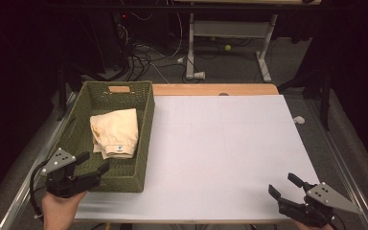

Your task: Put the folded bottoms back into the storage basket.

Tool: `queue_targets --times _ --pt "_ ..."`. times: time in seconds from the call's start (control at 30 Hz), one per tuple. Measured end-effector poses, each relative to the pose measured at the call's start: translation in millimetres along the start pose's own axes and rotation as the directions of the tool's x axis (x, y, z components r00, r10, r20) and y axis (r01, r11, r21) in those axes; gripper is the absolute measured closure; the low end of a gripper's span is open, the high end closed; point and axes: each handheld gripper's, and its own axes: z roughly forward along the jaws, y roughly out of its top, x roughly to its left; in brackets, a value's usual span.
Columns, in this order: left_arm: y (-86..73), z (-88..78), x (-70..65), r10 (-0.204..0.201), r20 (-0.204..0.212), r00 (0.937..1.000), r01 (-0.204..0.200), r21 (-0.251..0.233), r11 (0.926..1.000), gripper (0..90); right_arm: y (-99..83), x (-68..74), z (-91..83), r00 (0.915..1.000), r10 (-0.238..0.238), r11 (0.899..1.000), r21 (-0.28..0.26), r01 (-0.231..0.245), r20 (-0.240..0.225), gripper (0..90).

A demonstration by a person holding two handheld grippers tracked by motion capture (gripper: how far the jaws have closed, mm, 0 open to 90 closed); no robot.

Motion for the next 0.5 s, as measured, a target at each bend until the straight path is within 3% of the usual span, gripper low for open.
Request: queue_targets --times 0.5 --pt "-16.2 -2.2 5.0 -0.028 -0.021 0.9994 0.027 -0.025 0.9993 21.0 0.0 -0.1 -0.1 1.0 -0.002 1.0 -0.002 0.002 0.004 23.2"
